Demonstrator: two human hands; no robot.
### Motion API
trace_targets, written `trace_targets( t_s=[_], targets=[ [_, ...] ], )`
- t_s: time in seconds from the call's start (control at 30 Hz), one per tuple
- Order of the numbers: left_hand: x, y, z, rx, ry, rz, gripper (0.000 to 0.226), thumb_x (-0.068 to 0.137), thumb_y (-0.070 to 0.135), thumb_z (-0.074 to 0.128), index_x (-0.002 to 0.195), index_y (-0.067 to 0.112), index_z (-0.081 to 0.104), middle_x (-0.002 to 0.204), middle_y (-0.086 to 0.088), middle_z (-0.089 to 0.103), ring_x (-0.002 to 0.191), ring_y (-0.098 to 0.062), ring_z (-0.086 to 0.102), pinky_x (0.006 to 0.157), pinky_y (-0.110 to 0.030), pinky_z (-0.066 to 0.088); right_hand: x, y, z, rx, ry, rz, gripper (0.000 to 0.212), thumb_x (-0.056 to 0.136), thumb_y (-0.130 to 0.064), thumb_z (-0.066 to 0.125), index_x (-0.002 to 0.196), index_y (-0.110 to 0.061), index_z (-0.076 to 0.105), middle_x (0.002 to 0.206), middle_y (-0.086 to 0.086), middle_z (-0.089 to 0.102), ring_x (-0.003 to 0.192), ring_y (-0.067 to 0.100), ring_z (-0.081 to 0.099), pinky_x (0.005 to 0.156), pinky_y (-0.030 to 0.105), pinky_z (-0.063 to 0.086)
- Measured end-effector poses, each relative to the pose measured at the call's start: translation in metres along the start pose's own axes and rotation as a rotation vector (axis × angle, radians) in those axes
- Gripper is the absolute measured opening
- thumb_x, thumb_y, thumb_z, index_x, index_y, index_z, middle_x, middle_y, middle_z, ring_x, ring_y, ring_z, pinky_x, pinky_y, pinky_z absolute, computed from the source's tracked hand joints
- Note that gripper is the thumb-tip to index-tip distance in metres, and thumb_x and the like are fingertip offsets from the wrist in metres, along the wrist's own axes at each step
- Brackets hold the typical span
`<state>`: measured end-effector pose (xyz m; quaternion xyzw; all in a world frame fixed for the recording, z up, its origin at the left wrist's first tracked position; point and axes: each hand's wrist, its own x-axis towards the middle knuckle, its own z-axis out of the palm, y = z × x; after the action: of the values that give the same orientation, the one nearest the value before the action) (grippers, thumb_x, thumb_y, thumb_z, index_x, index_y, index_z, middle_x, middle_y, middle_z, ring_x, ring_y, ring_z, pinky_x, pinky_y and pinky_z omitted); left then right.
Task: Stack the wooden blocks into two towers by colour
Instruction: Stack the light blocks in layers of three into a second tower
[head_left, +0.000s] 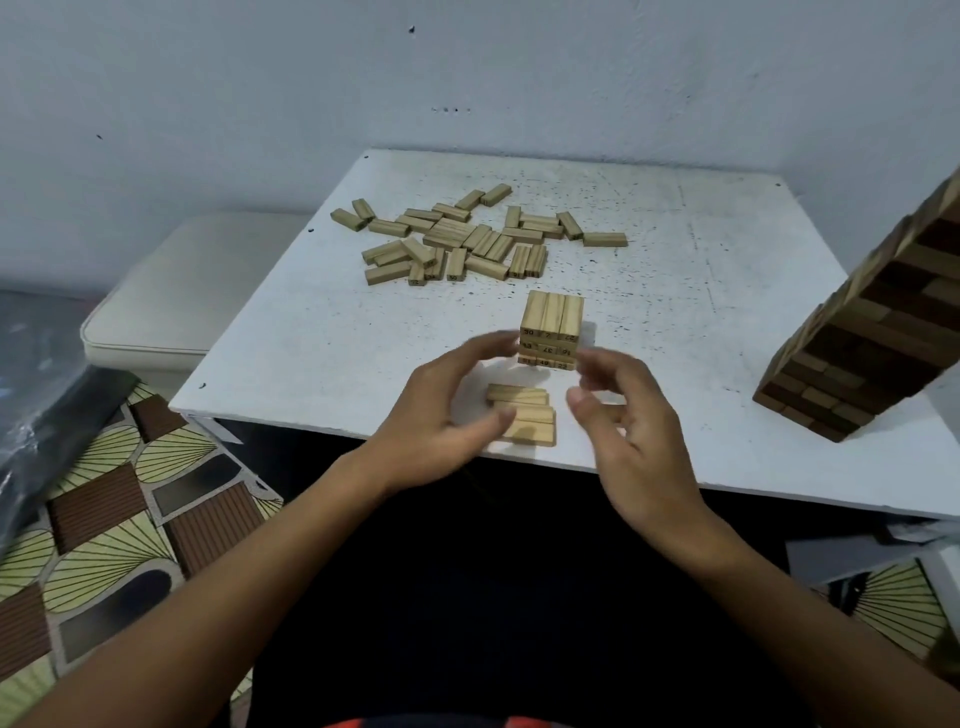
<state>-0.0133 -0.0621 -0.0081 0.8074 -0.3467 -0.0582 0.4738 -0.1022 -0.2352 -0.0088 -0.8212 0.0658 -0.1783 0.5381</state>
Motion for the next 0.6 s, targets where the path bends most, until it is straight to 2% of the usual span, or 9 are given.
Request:
trace_targets(
  t_s=[0.1, 0.2, 0.27, 0.33, 0.4, 0.47, 0.53, 0.6],
  targets=[
    [-0.002, 0.006, 0.012, -0.329, 0.161, -0.136, 0.046, 0.091, 0.039, 0.047, 0.137, 0.035, 0.042, 0.137, 0.010, 0.053, 0.128, 0.002, 0.046, 0.102, -0.015, 0.036, -0.004, -0.007, 0.009, 0.418, 0.082, 0.124, 0.038, 0.090, -0.060, 0.046, 0.124, -0.043, 0.047, 0.136, -0.018, 0.049, 0.127, -0.002, 0.046, 0.107, 0.029, 0.041],
    [0.001, 0.013, 0.023, -0.580, 0.297, -0.233, 0.046, 0.084, 0.060, 0.039, 0.128, 0.045, 0.042, 0.140, 0.009, 0.049, 0.134, -0.003, 0.041, 0.112, -0.029, 0.032, -0.005, -0.011, 0.018, 0.632, 0.135, 0.181, 0.075, 0.058, -0.088, 0.056, 0.122, -0.053, 0.044, 0.145, -0.013, 0.041, 0.137, 0.005, 0.037, 0.109, 0.030, 0.036],
    [0.003, 0.019, 0.027, -0.708, 0.381, -0.271, 0.047, 0.084, 0.058, 0.031, 0.125, 0.041, 0.044, 0.142, 0.006, 0.048, 0.136, -0.007, 0.039, 0.117, -0.034, 0.026, -0.004, -0.013, 0.025, 0.681, 0.170, 0.170, 0.082, 0.053, -0.088, 0.059, 0.125, -0.053, 0.041, 0.151, -0.010, 0.033, 0.140, 0.008, 0.030, 0.110, 0.030, 0.034],
    [0.005, 0.025, 0.029, -0.798, 0.428, -0.284, 0.053, 0.081, 0.057, 0.027, 0.127, 0.037, 0.042, 0.144, 0.004, 0.045, 0.140, -0.011, 0.035, 0.117, -0.034, 0.025, -0.004, -0.018, 0.029, 0.706, 0.205, 0.159, 0.069, 0.071, -0.080, 0.055, 0.131, -0.052, 0.036, 0.158, -0.007, 0.023, 0.144, 0.010, 0.025, 0.112, 0.030, 0.031],
    [0.005, 0.029, 0.032, -0.852, 0.455, -0.289, 0.057, 0.079, 0.059, 0.025, 0.131, 0.036, 0.039, 0.146, 0.003, 0.041, 0.142, -0.014, 0.030, 0.115, -0.032, 0.026, -0.002, -0.021, 0.033, 0.712, 0.229, 0.174, 0.053, 0.084, -0.062, 0.041, 0.135, -0.050, 0.030, 0.161, -0.006, 0.018, 0.146, 0.012, 0.021, 0.116, 0.034, 0.026],
    [0.004, 0.032, 0.035, -0.878, 0.471, -0.299, 0.057, 0.081, 0.060, 0.024, 0.133, 0.038, 0.036, 0.152, 0.001, 0.036, 0.143, -0.014, 0.028, 0.115, -0.033, 0.025, -0.001, -0.022, 0.036, 0.724, 0.232, 0.179, 0.056, 0.085, -0.055, 0.036, 0.139, -0.050, 0.024, 0.162, -0.006, 0.014, 0.147, 0.012, 0.019, 0.119, 0.036, 0.022],
    [0.004, 0.033, 0.039, -0.899, 0.479, -0.306, 0.049, 0.093, 0.059, 0.021, 0.135, 0.037, 0.034, 0.155, 0.000, 0.031, 0.144, -0.014, 0.026, 0.117, -0.034, 0.023, -0.001, -0.023, 0.039, 0.725, 0.238, 0.174, 0.062, 0.084, -0.059, 0.038, 0.143, -0.050, 0.020, 0.162, -0.006, 0.012, 0.148, 0.011, 0.017, 0.119, 0.035, 0.021],
    [0.004, 0.034, 0.042, -0.928, 0.479, -0.312, 0.042, 0.103, 0.049, 0.013, 0.138, 0.035, 0.031, 0.157, 0.000, 0.029, 0.145, -0.015, 0.024, 0.119, -0.035, 0.021, -0.001, -0.024, 0.042, 0.735, 0.246, 0.171, 0.063, 0.083, -0.059, 0.040, 0.142, -0.050, 0.020, 0.162, -0.007, 0.012, 0.148, 0.011, 0.016, 0.118, 0.033, 0.021]
  ],
)
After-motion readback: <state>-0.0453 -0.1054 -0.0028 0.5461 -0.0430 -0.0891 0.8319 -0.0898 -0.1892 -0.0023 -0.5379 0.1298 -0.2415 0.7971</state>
